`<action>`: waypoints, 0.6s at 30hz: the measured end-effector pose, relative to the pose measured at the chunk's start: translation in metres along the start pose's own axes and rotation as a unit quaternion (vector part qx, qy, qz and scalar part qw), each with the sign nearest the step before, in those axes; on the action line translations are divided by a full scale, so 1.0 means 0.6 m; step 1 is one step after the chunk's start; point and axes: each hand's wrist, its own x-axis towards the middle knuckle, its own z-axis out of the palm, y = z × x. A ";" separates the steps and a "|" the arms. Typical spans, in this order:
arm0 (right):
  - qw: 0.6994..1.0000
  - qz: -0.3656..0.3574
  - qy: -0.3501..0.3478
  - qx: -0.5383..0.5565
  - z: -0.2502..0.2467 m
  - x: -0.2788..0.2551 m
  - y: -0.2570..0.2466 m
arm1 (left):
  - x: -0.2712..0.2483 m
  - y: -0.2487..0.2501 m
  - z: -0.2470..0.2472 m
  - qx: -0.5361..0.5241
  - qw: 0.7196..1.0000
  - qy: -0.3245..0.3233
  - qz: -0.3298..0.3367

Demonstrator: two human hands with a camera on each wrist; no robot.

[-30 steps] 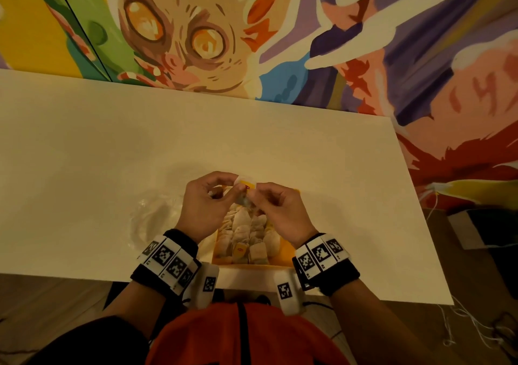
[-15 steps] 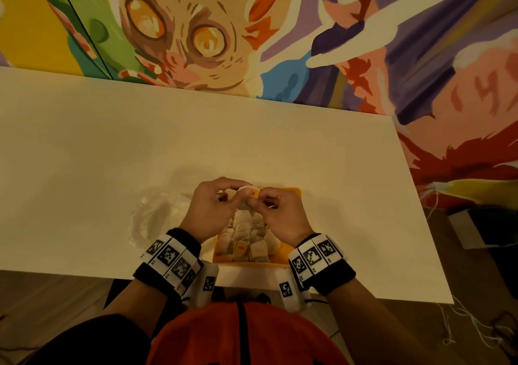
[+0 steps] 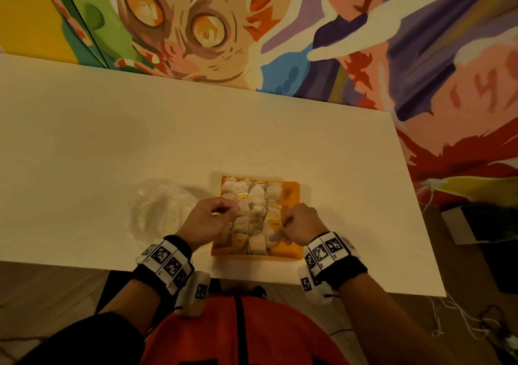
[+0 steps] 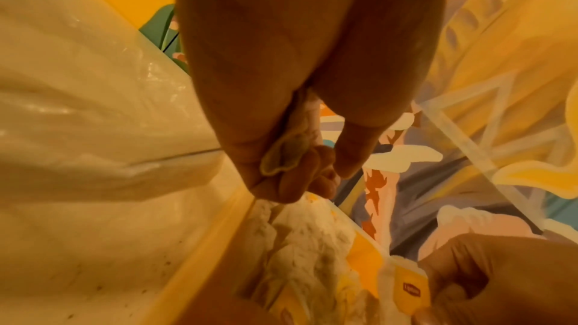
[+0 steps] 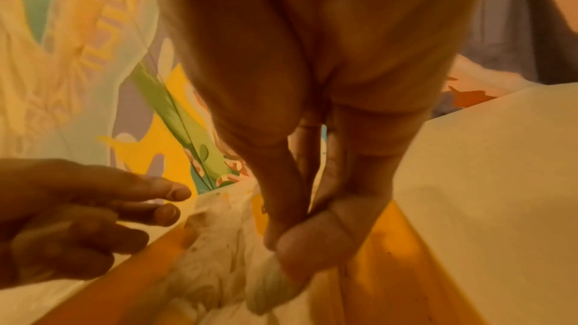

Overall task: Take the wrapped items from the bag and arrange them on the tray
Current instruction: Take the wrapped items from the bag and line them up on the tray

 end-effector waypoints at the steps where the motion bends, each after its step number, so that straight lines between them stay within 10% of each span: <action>1: 0.999 0.006 -0.014 -0.031 0.005 0.001 -0.002 | 0.000 -0.003 0.000 0.004 1.000 0.000 -0.004; 7: 0.980 0.068 -0.035 -0.182 0.044 0.017 -0.014 | 0.000 -0.007 -0.005 0.033 0.999 -0.003 -0.004; 18: 0.987 0.117 -0.012 -0.107 0.070 0.039 -0.004 | -0.003 -0.009 -0.007 0.070 0.997 -0.019 0.005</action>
